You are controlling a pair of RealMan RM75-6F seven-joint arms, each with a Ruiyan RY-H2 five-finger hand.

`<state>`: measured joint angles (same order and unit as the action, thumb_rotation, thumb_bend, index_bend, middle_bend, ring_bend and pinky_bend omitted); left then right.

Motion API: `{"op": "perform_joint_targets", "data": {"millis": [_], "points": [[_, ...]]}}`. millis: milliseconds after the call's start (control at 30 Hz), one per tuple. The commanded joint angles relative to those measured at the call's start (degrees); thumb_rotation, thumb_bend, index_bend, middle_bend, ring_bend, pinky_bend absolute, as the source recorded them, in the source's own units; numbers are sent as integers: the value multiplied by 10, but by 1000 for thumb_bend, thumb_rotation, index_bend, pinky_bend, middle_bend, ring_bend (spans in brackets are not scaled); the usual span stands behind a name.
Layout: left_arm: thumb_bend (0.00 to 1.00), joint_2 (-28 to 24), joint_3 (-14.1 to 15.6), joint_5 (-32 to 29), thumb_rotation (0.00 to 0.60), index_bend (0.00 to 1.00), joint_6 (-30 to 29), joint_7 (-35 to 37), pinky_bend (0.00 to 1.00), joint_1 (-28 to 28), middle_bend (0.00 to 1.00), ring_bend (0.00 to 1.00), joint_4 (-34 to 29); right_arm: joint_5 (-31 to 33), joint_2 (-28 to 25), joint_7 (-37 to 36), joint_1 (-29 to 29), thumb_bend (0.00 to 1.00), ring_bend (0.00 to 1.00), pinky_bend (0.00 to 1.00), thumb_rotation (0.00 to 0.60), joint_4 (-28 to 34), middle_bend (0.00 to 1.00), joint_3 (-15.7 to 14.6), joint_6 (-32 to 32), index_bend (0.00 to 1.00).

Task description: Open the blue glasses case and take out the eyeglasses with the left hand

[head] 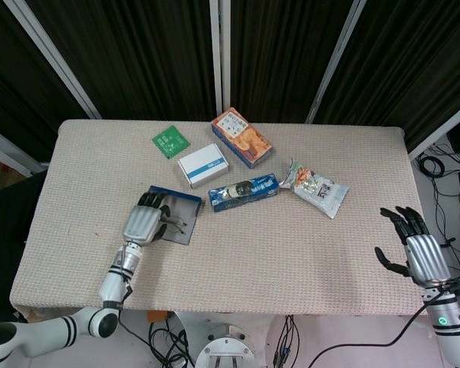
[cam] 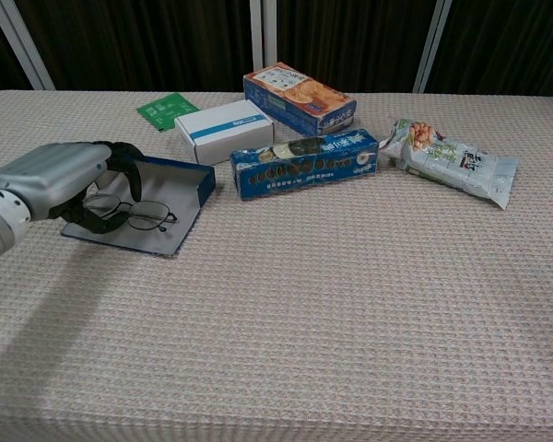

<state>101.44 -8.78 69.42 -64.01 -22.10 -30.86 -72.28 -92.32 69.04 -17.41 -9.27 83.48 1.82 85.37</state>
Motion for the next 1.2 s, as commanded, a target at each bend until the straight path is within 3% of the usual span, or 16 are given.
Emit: {"op": "perform_joint_targets", "data": {"millis": [33, 367, 733, 867, 1033, 1200], "points": [[384, 0, -1, -1, 600, 438, -1, 1, 116, 0, 120, 89, 2, 0, 0, -1, 0, 296, 69, 110, 600, 0, 218, 0, 0, 135], [384, 2, -1, -11, 600, 449, 4, -10, 116, -2, 121, 89, 3, -1, 0, -1, 2, 296, 69, 110, 600, 0, 218, -1, 2, 135], [413, 2, -1, -13, 600, 575, 7, 2, 116, -1, 171, 89, 7, -2, -2, -1, 4, 296, 69, 110, 600, 1, 218, -1, 6, 135], [470, 0, -1, -10, 600, 625, 3, 12, 117, 2, 210, 90, 3, -3, -3, 1, 4, 296, 69, 110, 600, 3, 218, -1, 6, 135], [527, -15, 3, -9, 600, 640, -2, 17, 117, 9, 216, 90, -20, -4, -4, 3, 3, 295, 69, 110, 600, 6, 218, 0, 5, 135], [535, -59, 18, -3, 600, 641, -20, 5, 117, 28, 216, 90, -91, -6, -5, 5, 2, 295, 69, 110, 600, 7, 218, 1, 8, 135]]}}
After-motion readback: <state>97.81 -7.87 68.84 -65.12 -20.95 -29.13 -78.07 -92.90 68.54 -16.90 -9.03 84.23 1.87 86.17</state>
